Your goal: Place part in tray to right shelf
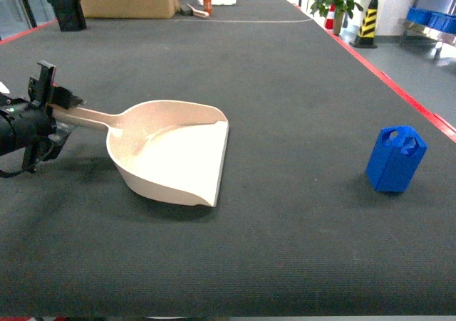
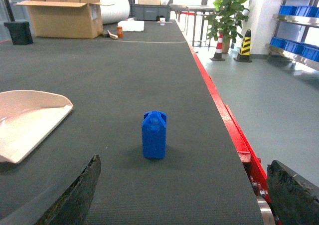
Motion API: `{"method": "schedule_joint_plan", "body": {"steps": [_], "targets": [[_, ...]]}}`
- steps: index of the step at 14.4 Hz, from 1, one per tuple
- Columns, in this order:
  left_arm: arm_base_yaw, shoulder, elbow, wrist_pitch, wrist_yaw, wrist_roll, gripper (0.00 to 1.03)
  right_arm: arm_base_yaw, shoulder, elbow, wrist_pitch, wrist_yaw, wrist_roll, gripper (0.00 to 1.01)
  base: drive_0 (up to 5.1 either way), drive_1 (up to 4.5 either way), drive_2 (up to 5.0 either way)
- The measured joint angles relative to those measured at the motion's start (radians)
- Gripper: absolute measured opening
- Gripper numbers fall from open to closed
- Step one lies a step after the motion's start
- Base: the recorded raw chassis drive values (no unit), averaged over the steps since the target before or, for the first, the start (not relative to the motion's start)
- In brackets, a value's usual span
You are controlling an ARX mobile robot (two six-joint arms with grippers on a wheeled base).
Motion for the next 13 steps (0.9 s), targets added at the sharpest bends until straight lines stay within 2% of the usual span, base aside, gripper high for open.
{"method": "schedule_joint_plan", "body": {"steps": [2,3,5,7,9,13], "targets": [[-0.003,0.004,-0.001,0.066,0.036,-0.045,0.25,0.000,0.000,0.000,0.000,0.000,0.000,0.98,0.0,0.00,0.0],[-0.008,0.002,-0.011,0.111,0.042,-0.090,0.16,0.000,0.000,0.000,0.000,0.000,0.000,0.98,0.0,0.00,0.0],[-0.015,-0.029,-0.071,0.167,0.040,-0.126,0.15,0.000,0.000,0.000,0.000,0.000,0.000,0.98,0.0,0.00,0.0],[-0.042,-0.116,-0.176,0.277,0.045,-0.180,0.14,0.000,0.000,0.000,0.000,0.000,0.000,0.98,0.0,0.00,0.0],[-0.103,-0.254,-0.256,0.369,0.044,-0.220,0.14,0.000,0.000,0.000,-0.001,0.000,0.000,0.98,0.0,0.00,0.0],[-0.243,-0.404,-0.333,0.401,0.020,-0.262,0.14,0.000,0.000,0.000,0.000,0.000,0.000,0.98,0.0,0.00,0.0]]}}
